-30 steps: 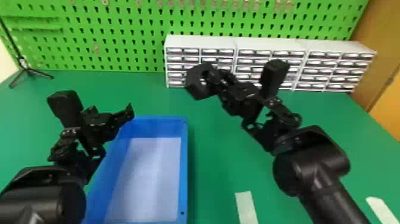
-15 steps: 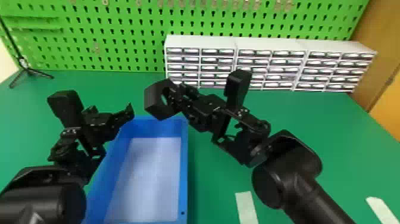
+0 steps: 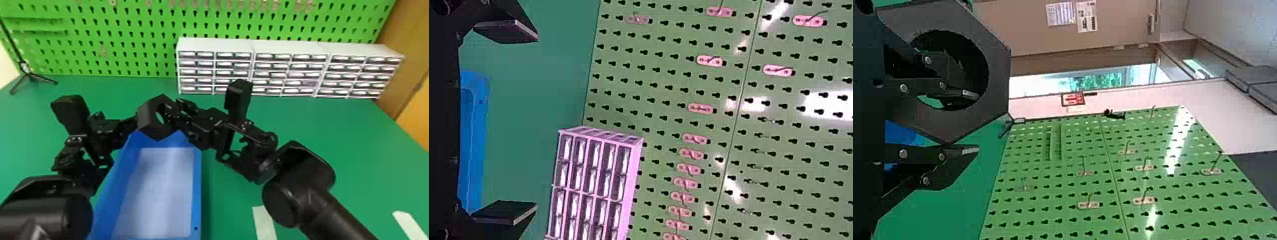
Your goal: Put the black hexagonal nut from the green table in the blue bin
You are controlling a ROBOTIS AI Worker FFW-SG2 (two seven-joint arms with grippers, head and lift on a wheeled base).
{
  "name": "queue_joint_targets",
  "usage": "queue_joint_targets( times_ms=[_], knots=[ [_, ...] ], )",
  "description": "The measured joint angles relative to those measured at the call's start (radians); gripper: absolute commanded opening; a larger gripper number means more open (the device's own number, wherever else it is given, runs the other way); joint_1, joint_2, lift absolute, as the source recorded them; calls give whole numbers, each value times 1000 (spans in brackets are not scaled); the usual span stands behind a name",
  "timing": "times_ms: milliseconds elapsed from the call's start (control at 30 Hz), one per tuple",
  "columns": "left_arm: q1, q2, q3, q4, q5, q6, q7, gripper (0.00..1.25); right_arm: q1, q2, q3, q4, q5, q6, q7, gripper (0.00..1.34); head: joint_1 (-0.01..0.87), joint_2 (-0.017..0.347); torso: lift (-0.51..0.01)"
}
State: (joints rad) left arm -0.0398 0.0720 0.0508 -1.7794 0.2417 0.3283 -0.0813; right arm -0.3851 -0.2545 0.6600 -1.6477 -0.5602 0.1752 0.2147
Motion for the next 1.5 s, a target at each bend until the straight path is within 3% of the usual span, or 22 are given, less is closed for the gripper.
queue_joint_targets(
  times_ms=[300, 700, 800, 900, 1000, 1500],
  knots=[
    [-2, -1, -3, 4, -15, 0, 25, 1149, -22, -13, 52, 0, -14, 16, 0, 345, 692, 8, -97],
    [-10, -1, 3, 19, -39, -2, 50, 1146, -28, -13, 58, 2, -17, 18, 0, 350, 692, 8, -97],
    [-15, -1, 7, 25, -46, -6, 51, 1146, -28, -13, 59, 2, -17, 19, 0, 463, 692, 8, -97],
    [-20, -1, 11, 31, -50, -11, 51, 1146, -28, -13, 59, 5, -16, 20, 0, 736, 692, 8, -97],
    [-23, -1, 15, 35, -53, -15, 51, 1146, -27, -12, 59, 8, -15, 21, 0, 836, 692, 8, -97],
    [-33, 0, 27, 41, -61, -20, 51, 1146, -25, -12, 54, 9, -15, 36, 0, 868, 692, 8, -97]
  ],
)
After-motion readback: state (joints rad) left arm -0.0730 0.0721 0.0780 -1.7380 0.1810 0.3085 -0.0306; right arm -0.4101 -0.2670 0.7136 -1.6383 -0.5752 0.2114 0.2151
